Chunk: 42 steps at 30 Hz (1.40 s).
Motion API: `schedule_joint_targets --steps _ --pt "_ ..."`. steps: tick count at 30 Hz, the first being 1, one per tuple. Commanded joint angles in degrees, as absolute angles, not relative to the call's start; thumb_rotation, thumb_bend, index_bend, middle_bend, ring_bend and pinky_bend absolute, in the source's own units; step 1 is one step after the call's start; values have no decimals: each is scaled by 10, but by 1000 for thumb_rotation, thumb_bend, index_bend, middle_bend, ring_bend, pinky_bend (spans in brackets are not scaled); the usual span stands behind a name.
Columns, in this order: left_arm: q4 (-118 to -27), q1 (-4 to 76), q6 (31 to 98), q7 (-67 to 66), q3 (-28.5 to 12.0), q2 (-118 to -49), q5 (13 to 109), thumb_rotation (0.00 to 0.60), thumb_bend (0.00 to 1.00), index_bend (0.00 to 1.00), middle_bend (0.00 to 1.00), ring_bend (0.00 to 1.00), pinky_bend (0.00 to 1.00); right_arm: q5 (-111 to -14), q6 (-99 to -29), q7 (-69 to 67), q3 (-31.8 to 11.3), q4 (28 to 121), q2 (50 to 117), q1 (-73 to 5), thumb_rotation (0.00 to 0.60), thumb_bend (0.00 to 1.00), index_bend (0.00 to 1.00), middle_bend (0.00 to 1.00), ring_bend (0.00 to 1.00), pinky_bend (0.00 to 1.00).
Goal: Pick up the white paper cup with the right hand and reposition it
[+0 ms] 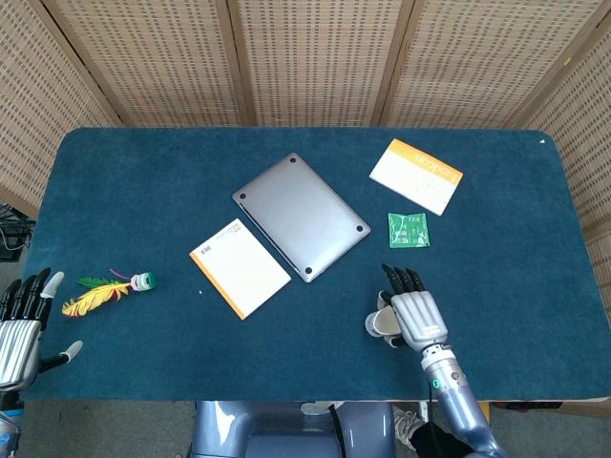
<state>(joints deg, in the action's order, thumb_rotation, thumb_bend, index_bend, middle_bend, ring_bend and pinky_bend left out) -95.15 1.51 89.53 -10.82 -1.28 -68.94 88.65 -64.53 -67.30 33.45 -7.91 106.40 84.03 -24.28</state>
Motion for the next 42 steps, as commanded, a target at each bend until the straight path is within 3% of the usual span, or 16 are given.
schedule_joint_targets --steps 1,9,17,34,42 --pt "-950 16 894 -109 -13 -690 886 600 122 0 0 0 0 -641 -657 269 -111 1071 841 -256 600 266 498 83 0 0" --pt "-946 18 889 -107 -14 -693 881 600 122 0 0 0 0 -592 -643 207 -166 1019 879 -289 600 266 496 73 0 0" --pt "-945 20 887 -113 -13 -696 883 600 122 0 0 0 0 -529 -620 174 -189 958 909 -314 600 266 504 73 0 0" --pt "-944 21 885 -121 -11 -700 884 600 122 0 0 0 0 -474 -622 199 -169 876 927 -334 600 267 500 42 0 0" --pt "-944 21 886 -124 -10 -701 885 600 122 0 0 0 0 -462 -647 246 -150 859 919 -330 600 268 412 0 0 0"
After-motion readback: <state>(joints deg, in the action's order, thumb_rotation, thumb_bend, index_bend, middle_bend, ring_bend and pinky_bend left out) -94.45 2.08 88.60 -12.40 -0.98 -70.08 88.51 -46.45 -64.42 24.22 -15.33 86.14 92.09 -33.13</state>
